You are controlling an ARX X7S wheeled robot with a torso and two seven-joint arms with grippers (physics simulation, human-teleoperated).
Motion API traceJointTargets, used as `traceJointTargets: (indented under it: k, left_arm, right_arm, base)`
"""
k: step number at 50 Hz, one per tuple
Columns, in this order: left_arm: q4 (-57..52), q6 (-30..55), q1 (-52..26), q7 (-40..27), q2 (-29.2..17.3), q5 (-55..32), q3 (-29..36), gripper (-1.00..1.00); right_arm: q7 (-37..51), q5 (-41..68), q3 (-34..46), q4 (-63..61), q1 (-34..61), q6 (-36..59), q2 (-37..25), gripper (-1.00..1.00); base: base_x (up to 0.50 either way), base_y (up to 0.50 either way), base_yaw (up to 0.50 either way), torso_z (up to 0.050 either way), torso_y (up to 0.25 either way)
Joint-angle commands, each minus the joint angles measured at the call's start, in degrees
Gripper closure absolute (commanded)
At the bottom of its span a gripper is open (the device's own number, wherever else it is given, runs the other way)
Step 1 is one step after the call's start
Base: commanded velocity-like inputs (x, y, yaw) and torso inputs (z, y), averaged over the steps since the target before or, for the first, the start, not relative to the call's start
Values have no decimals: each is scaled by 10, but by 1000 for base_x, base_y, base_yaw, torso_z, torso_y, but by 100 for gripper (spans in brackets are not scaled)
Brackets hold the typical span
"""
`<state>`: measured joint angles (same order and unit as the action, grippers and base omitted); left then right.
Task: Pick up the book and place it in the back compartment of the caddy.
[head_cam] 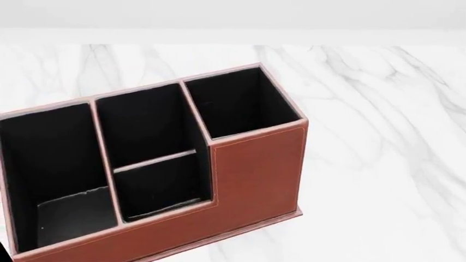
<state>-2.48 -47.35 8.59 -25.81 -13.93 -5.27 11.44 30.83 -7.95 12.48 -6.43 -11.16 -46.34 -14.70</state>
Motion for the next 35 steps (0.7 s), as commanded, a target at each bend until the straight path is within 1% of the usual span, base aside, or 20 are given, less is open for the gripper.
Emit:
traceJointTargets:
  k: [1,7,10,11,12,13,17,26,27,31,35]
  left_arm:
    - [3,28,-24,6,-15,-5,1,-100]
    - [-12,69,-47,-4,-21,23,-14,-100]
    - [-9,86,-62,2,-28,18,-14,-100]
    - [-5,106,-71,6,-32,33,-10,-100]
    - [-2,107,-73,-2,-28,41,-15,-100]
    - [10,108,-85,7,-31,23,-11,-100]
    - [11,123,-96,2,-31,23,-16,-100]
    - [9,182,-149,15,-46,7,-17,-100]
    - [13,194,-161,15,-48,14,-16,-100]
    - [37,217,-189,21,-47,0,-16,-100]
    - [80,219,-216,29,-47,9,-8,-100]
  right_arm:
    - [3,-4,5,7,3,-3,-1,-100]
    - [5,-3,7,9,4,-4,-2,-100]
    - [6,-5,7,8,4,-5,-3,-100]
    - [6,-4,8,7,4,-4,-3,-100]
    - [6,-4,8,8,4,-4,-3,-100]
    - [6,-4,9,10,6,-3,-3,-100]
    - [7,-7,10,11,7,-2,-3,-100]
    - [10,-5,12,9,6,-3,-6,-100]
    - [10,-5,12,9,6,-2,-6,-100]
    - [11,-7,14,12,8,-1,-6,-100]
    - [11,-4,15,12,9,-1,-8,-100]
  base:
    - [0,0,0,0,0]
    - [0,0,0,0,0]
    - [0,0,0,0,0]
    - [0,0,0,0,0]
    - [0,0,0,0,0]
    - [0,0,0,0,0]
    - [0,0,0,0,0]
    - [0,0,0,0,0]
    - [0,0,0,0,0]
    - [0,0,0,0,0]
    - [0,0,0,0,0]
